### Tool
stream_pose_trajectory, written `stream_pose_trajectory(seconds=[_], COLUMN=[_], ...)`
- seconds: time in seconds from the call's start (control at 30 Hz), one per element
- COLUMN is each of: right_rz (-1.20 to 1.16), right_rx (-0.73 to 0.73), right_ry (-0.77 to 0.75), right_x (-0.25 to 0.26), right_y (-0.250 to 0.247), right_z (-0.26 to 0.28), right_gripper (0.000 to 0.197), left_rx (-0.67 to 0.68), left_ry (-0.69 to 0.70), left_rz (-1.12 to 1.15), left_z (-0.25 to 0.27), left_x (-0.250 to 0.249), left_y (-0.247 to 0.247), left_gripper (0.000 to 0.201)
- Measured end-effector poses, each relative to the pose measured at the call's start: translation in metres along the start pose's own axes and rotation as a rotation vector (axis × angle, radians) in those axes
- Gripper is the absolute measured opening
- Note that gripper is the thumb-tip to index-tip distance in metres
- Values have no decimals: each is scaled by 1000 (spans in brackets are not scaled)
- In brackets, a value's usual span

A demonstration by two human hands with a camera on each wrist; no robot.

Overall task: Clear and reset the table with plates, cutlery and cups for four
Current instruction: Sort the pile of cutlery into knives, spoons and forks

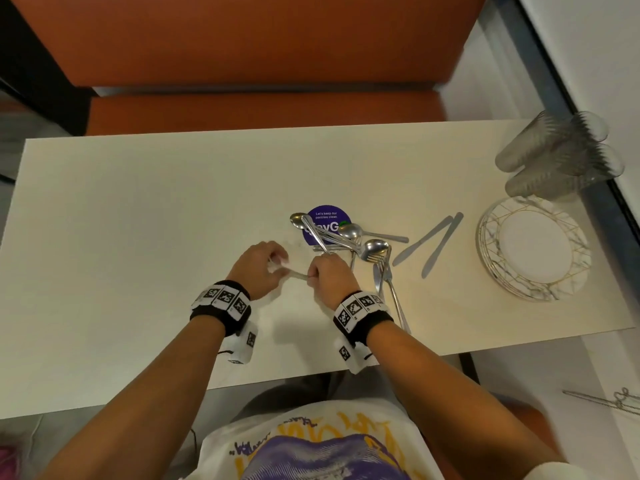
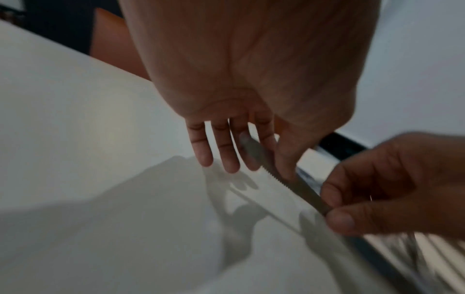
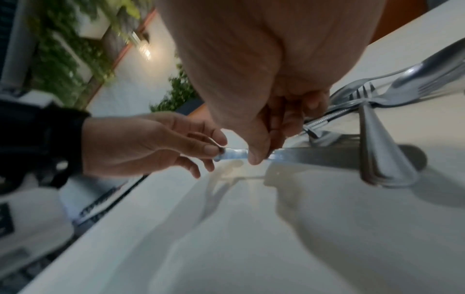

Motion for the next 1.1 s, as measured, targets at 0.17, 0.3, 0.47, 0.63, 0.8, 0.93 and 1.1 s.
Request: stream_pose_trajectory(seconds=[0.17, 0.3, 0.47, 0.63, 0.8, 0.93, 1.1], right_rz=[-409, -626, -781, -725, -659, -498, -248], right_rx=[-137, -238, -306, -339, -423, -450, -427], right_ry=[256, 357, 415, 397, 537, 543, 441], right_x=[6, 9, -4, -31, -88, -139, -191], right_y=[-24, -36, -42, -57, -77, -96, -115], right_z=[-11, -14, -2, 13, 22, 23, 7], right_gripper=[6, 13, 9, 16, 17, 19, 17], left_rx=[-243, -87, -19, -34, -8, 33, 59], left_ry=[-282, -300, -305, -352, -375, -369, -408], left_rz=[341, 513, 686, 673, 636, 604, 595], left_z=[-5, -10, -6, 0, -2, -8, -19], left_x=[-14, -36, -64, -82, -97, -111, -130], left_y=[-23, -11, 19, 36, 55, 66, 82], left_gripper=[70, 42, 23, 24, 24, 25, 26])
Point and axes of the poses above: each hand's wrist, its own z-axis away from the middle knuckle, its own y-axis out of the palm, x = y × z, the point moved 3 cm from there along -z, towards the middle knuckle, and after that the axes turned 14 degrees about -x, right-handed, at the moved point
